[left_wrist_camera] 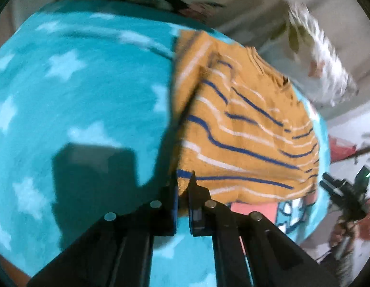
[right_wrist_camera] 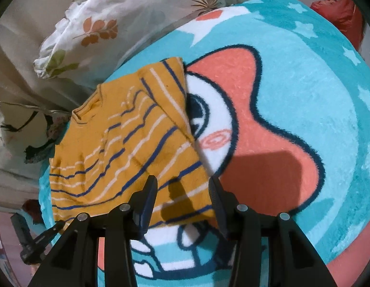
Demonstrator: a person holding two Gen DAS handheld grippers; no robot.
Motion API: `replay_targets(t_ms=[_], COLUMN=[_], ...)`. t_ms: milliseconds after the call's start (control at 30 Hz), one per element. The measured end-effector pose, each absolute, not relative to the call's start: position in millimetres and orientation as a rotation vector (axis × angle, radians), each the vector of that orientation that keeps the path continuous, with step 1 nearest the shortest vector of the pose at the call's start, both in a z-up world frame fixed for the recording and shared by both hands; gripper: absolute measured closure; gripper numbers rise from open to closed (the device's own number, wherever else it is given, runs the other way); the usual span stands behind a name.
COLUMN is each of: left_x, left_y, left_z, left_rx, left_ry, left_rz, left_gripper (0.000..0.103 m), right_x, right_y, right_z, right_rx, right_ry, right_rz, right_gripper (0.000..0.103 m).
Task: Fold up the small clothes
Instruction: 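Release the hem with the left gripper and press the folded sweater flat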
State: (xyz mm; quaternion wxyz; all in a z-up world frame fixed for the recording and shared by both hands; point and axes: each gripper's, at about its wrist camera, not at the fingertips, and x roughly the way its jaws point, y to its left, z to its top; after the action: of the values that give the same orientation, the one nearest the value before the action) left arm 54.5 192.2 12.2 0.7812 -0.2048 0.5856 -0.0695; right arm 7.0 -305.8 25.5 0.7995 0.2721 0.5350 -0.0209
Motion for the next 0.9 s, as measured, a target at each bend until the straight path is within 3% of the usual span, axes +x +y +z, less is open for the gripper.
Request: replay_targets(t_ms=[233, 467, 567, 800, 900], left_x=[43.3, 28.9, 21.5, 2.4, -5.8], left_y=[199.1, 208.3, 214.8, 235.8, 242.6], left_z=[4.1, 16.8, 24.2, 32.7, 38.0], left_rx=[-0.446, -0.359, -0.330, -0.303, -0.290], left_ry=[1.272, 1.217, 1.188, 1.151, 1.128], left_rz=[-0.141, -0.083, -0.036, 0.091, 0.134], left_gripper=[0.090, 0.064, 0.062, 0.060, 0.055], right_x=[26.7, 80.5, 95.3, 139.3, 153.1], right_y=[-274.7, -150.0, -89.0, 40.5, 73.5], right_z=[54.3, 77.6, 78.9, 50.4, 25.9], right_rx=[0.517, 0.290, 0.164, -0.041, -0.079], right_ry=[1.095, 1.116, 1.116, 1.173, 1.227], right_rz=[0.023, 0.306, 0.406, 0.540, 0.556], right_gripper=[0.054, 0.054, 0.067, 0.067, 0.065])
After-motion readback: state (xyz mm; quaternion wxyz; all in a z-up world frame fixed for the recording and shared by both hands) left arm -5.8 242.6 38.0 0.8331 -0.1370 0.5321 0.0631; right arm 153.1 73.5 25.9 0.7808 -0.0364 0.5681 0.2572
